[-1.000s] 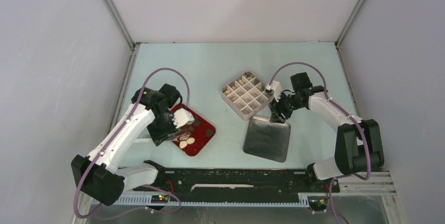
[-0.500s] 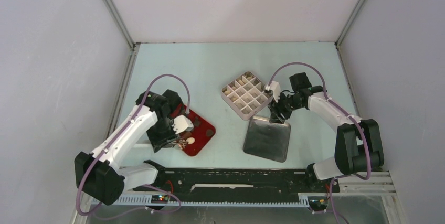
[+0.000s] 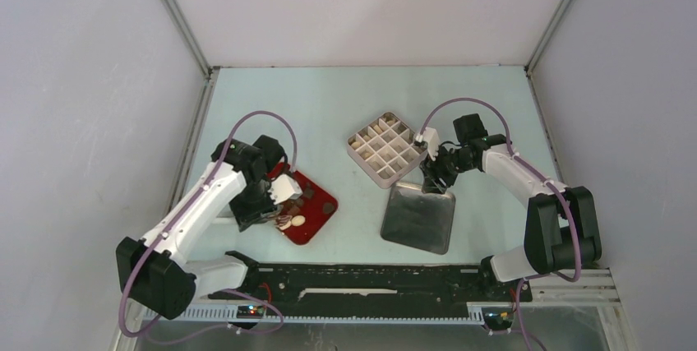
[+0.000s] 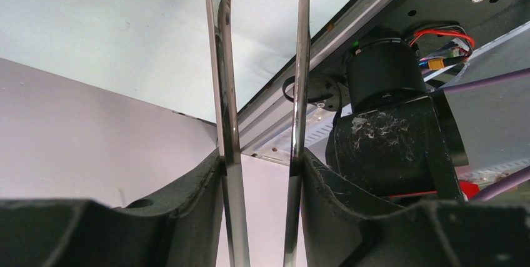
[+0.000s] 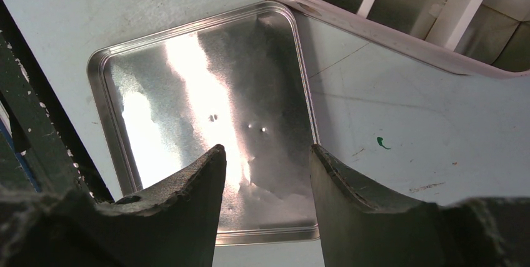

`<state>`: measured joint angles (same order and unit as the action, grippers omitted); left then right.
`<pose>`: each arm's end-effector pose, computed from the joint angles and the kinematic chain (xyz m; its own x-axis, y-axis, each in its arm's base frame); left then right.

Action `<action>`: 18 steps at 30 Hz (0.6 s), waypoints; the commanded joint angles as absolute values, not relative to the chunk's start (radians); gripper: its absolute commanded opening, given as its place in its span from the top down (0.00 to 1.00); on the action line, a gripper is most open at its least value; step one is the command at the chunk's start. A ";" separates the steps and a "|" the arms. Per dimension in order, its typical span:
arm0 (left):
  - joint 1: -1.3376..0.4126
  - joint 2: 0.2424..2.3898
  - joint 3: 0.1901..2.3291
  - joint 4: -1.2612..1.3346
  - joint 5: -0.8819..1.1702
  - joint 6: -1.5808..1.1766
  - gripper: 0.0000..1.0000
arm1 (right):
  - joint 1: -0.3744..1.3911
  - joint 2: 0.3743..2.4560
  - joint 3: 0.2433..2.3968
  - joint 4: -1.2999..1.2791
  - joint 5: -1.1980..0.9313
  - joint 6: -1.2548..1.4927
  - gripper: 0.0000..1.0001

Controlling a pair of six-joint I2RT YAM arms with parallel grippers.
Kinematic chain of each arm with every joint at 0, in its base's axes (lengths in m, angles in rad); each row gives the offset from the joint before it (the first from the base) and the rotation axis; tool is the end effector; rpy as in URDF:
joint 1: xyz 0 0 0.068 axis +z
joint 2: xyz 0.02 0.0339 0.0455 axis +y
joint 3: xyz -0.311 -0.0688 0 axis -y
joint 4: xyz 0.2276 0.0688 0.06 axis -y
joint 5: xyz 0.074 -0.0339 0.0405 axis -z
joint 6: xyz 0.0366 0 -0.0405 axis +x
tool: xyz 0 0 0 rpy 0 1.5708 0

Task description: Pack the chocolate

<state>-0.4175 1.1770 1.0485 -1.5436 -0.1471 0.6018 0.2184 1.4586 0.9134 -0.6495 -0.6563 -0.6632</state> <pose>0.1146 -0.0449 0.3214 -0.5149 0.8410 0.1659 0.8566 0.5120 0.0629 0.2380 0.0757 0.2600 -0.4752 -0.6051 -0.6388 -0.8667 0.4472 0.2211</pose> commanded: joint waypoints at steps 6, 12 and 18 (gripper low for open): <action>-0.428 1.221 1.036 -1.533 -0.106 0.603 0.51 | 0.221 1.456 0.950 -0.651 -0.655 -0.676 0.46; -0.437 1.249 1.029 -1.526 -0.111 0.606 0.54 | 0.220 1.458 0.950 -0.652 -0.655 -0.678 0.45; -0.437 1.236 1.038 -1.573 -0.130 0.630 0.56 | 0.220 1.461 0.950 -0.652 -0.655 -0.678 0.46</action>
